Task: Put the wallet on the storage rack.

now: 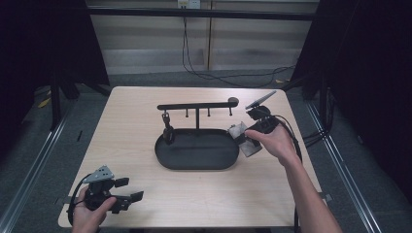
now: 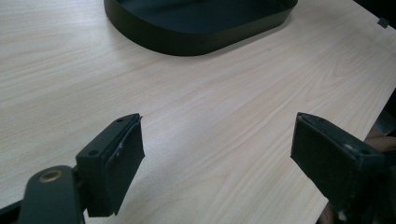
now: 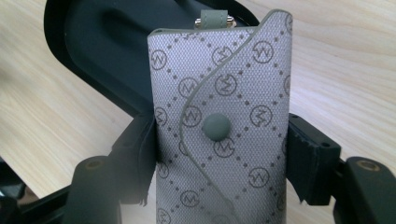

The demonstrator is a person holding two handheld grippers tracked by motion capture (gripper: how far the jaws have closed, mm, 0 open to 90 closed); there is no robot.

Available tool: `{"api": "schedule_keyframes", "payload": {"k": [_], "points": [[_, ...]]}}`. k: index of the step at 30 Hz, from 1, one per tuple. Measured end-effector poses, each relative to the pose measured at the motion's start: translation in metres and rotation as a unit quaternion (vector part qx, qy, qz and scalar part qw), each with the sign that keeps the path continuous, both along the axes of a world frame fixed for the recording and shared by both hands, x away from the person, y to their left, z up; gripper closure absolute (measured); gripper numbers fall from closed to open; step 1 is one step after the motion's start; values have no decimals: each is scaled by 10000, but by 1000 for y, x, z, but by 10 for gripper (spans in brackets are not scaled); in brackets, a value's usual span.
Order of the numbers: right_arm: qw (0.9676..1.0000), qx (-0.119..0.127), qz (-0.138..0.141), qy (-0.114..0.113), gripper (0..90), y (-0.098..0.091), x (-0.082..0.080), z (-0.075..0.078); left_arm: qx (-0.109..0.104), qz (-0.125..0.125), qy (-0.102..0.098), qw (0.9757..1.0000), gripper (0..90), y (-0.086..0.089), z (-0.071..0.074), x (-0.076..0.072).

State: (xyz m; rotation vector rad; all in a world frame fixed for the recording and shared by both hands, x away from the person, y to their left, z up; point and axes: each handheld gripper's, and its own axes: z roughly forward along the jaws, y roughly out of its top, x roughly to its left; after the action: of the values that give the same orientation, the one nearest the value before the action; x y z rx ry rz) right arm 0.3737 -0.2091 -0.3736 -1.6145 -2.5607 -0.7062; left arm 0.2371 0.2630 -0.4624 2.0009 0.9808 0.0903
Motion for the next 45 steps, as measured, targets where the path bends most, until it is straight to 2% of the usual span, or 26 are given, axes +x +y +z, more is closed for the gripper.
{"api": "schedule_keyframes", "payload": {"k": [8, 12, 16, 18, 29, 36, 42, 45], "points": [[9995, 239, -188, 43, 338, 11, 3, -20, 9, 1, 0, 10000, 169, 0, 0, 0], [9986, 413, -322, -7, 338, 15, 5, -28, 19, -15, 13, 10000, 169, 0, 0, 0], [9983, 444, -377, -41, 338, 19, 6, -37, 14, -3, 12, 10000, 169, 0, 0, 0], [9974, 558, -456, -75, 338, 20, 7, -42, -25, 30, 20, 10000, 168, 0, 0, 0], [9934, 840, -754, -215, 338, 24, 13, -61, -6, 0, 35, 10000, 166, 0, -1, 0], [9927, 839, -858, -112, 337, 33, 17, -72, -19, -14, 47, 10000, 166, 0, -1, 0], [9938, 782, -771, -154, 337, 38, 19, -78, 6, 4, 98, 10000, 166, -1, -2, 1], [9938, 778, -796, -83, 336, 40, 20, -82, -1, 21, 93, 10000, 165, 0, -2, 1]]}}
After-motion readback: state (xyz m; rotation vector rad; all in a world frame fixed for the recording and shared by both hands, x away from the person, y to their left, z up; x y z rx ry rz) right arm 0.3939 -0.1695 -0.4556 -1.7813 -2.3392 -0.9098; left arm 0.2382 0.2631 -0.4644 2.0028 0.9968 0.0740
